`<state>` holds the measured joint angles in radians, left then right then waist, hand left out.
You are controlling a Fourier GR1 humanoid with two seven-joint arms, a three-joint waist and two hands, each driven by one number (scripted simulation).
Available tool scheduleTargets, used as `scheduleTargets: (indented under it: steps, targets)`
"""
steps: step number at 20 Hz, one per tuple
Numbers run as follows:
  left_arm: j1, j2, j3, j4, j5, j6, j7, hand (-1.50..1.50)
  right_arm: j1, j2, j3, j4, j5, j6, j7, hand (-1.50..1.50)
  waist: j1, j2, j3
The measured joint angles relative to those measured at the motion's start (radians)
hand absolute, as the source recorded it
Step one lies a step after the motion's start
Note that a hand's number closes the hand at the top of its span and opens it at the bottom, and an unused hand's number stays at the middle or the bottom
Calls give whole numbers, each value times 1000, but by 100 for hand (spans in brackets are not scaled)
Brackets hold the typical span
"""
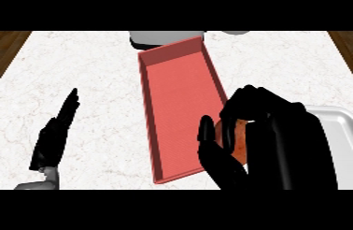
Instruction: Pick the sweet potato from the tray and place it in the cardboard box
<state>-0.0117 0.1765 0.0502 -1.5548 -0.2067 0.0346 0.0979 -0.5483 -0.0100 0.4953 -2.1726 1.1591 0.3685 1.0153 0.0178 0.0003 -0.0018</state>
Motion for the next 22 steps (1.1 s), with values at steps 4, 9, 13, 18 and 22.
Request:
scheduleTargets:
  steps: [4,9,13,18,22]
  targets:
    - [5,3,4,-3,3,-7,-5,0,-140,3,-55,187,-63,-37,17,150,4,1,0]
    - [2,6,13,17,8,-16,-20,0,-269,5,-127,435,-139,-106,3,150,7,3,1]
    - [-16,0,9,20,1,-12,-9,0,-335,6,-150,632,-194,-195,-13,150,8,4,1]
    - [-19,-3,8,14,-2,-14,-6,0,-402,7,-139,874,-248,-304,-14,150,11,5,1]
    - [-22,-15,5,40,-13,-1,-30,0,-419,8,-153,1013,-295,-407,-24,-150,11,6,1]
